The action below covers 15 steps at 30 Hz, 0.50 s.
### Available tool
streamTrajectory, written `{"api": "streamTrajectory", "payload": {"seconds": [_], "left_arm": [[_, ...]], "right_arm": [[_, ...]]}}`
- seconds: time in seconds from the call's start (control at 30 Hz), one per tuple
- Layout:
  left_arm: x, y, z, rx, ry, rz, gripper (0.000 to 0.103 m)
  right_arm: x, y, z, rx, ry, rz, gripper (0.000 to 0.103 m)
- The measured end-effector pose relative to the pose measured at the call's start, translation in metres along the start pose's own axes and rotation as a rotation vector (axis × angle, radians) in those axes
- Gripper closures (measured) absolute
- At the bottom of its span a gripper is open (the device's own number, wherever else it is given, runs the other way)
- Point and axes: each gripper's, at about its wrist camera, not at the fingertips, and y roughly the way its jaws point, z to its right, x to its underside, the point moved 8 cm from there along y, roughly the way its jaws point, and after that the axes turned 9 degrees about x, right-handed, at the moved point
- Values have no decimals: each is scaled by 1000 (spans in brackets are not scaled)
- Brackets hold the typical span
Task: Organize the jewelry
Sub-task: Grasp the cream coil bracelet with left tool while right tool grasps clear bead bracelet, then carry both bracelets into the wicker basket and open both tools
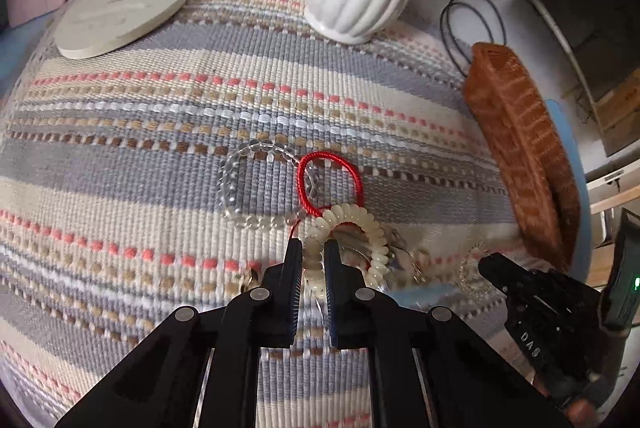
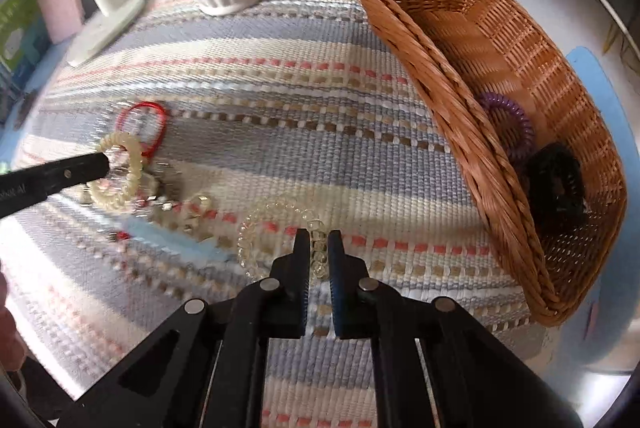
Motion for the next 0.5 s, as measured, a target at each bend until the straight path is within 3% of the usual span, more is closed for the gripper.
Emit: {"api": "streamTrajectory", "payload": {"seconds": [0.27,0.5], "left_arm": [[4,-46,-2,121,-61,55,92],[-13,-73,55,184,38,108,92]], "right_arm": [[-5,-50,14,-227,73,20,93],[-23,-95,48,-253,97,101,93]]}}
